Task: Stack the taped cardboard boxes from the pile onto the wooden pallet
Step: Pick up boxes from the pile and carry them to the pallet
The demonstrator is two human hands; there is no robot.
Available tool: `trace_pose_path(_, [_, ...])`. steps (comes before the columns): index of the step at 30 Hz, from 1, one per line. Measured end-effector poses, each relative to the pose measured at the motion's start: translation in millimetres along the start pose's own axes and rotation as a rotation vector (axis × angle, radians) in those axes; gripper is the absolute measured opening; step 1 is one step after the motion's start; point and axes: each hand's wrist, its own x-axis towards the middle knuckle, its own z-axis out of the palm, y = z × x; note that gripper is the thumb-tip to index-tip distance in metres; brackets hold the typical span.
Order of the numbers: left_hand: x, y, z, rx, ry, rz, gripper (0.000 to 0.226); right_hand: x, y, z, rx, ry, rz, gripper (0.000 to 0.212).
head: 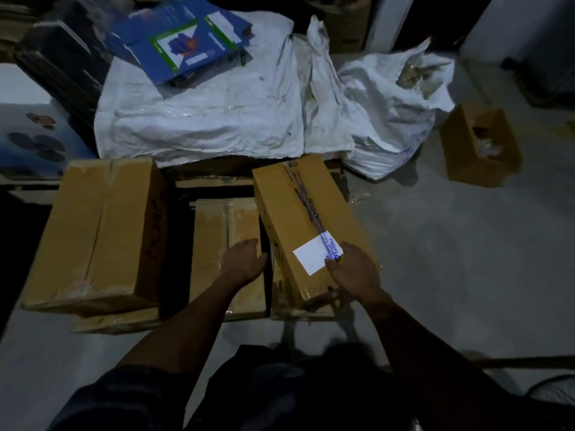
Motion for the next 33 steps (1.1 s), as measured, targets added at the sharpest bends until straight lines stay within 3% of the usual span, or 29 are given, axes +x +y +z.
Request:
trace_pose_path(5, [49, 15, -10, -0.24, 0.019, -0.165, 0.063, 60, 1, -32, 0.048, -0.037, 0.007, 0.066])
trace_pose_path(9, [86, 33, 5, -0.613, 0.072, -0.415, 0.06, 130, 7, -44, 0.19, -0.048, 0.024, 0.07])
trace_pose_path(12, [123, 50, 30, -0.957, 0.112, -0.681, 0.04, 194, 22, -44, 0.318, -0.093, 0.078, 0.06])
trace_pose_path(14, [142, 60, 47, -1.065, 0.146, -0.772, 0.025, 234, 38, -37, 0.333, -0.164, 0.11, 0.066])
trace_pose_path(16, [164, 70, 67, -1.105, 0.146, -0.816, 0.026, 280, 57, -25, 0.304, -0.268, 0.15, 0.081])
trace_pose_path(19, [192, 79, 92, -1.108, 0.23, -0.93, 0.046, 326, 77, -9, 0.265, -0.387, 0.22, 0.094])
trace_pose_path(23, [224, 81, 124, -1.149, 0.248, -1.042, 0.063, 374, 97, 25, 0.29, -0.407, 0.181, 0.098])
trace_pose_path(30, [257, 61, 162, -1.139, 0.216, -1.063, 0.104, 400, 120, 73, 0.377, -0.408, 0.092, 0.11])
trace_pose_path(33, [264, 55, 174, -1.083, 0.224, -1.077, 0.094, 404, 125, 83, 0.395, -0.391, 0.075, 0.105])
